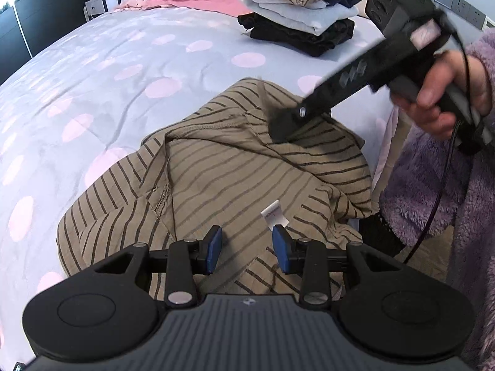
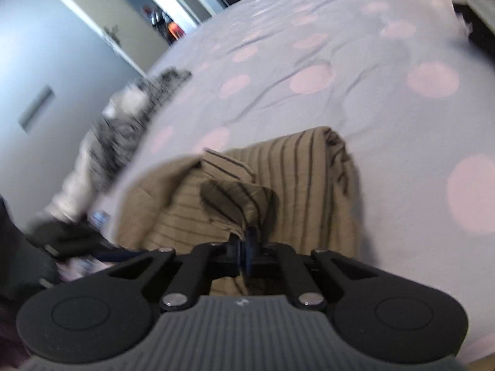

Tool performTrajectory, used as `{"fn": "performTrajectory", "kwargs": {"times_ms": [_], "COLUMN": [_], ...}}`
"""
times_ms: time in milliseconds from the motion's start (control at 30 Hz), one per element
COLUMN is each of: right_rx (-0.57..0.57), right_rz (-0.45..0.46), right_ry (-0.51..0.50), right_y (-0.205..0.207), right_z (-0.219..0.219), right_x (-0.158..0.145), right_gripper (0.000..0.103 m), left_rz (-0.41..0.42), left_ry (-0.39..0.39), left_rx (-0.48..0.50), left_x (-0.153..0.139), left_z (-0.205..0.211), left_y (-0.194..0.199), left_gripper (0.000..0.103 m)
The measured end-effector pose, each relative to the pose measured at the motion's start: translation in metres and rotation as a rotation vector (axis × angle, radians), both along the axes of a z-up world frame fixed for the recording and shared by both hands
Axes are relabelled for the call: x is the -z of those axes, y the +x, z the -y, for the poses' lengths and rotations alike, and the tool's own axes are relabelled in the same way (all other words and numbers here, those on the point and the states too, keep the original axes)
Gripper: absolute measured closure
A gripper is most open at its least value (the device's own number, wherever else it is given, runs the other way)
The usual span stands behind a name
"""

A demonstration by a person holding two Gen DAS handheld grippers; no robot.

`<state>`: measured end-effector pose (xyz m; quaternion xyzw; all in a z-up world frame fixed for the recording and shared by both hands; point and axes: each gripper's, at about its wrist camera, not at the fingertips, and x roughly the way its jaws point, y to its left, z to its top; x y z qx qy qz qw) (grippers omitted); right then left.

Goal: Fold clothes

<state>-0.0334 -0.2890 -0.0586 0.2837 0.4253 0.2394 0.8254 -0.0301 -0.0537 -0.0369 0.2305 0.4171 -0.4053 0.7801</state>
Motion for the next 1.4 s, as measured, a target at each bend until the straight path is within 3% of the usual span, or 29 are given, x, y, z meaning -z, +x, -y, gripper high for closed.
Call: {"fn": "performTrajectory", "kwargs": {"times_ms": [167, 267, 400, 533, 633, 767, 900, 1000, 1133, 1400], "right_rx": [-0.033, 0.018, 0.12, 0.156, 0.188, 0.238, 0.175, 0.11, 0.025, -0.054], "right_rz": [-0.032, -0.109, -0.181, -0.192, -0.123, 0.034, 0.191, 0.262, 0.274, 0.21], "right_ry": [0.424, 0.513, 0.323, 0.228, 0.142, 0.001, -0.13, -0.218, -0.334, -0.555], "right_y": [-0.003, 0.001, 0.002, 0.003, -0.003, -0.016, -0.021, -0.016, -0.008, -0.003], "right_z": [0.012, 0.016, 0.019, 0.019, 0.023, 0.029, 0.016, -0.009, -0.039, -0.057], "right_x": [0.002, 0.018, 0.034, 0.038, 0.023, -0.008, -0.034, -0.043, -0.033, 0.012], "right_gripper": [0.1, 0.1, 0.099, 0.089, 0.08, 0.08, 0.08, 0.09, 0.091, 0.091], "left_rz": [-0.009, -0.01, -0.011, -0.005, 0.001, 0.022, 0.076, 0.101, 0.064, -0.017], "left_ry": [0.003, 0.006, 0.01, 0.015, 0.016, 0.003, -0.051, -0.096, -0.096, 0.021], "left_rx": [0.003, 0.008, 0.014, 0.018, 0.022, 0.015, -0.044, -0.141, -0.251, -0.352], "left_x": [0.003, 0.004, 0.006, 0.007, 0.006, 0.0, -0.017, -0.027, -0.021, 0.02], "left_z": [0.0, 0.001, 0.003, 0.004, 0.005, 0.0, -0.013, -0.024, -0.039, -0.064], "left_y": [-0.001, -0.001, -0.003, -0.004, -0.005, -0.005, 0.002, 0.014, 0.03, 0.039], "left_gripper": [0.069, 0.069, 0.069, 0.069, 0.069, 0.069, 0.069, 0.069, 0.083, 0.086]}}
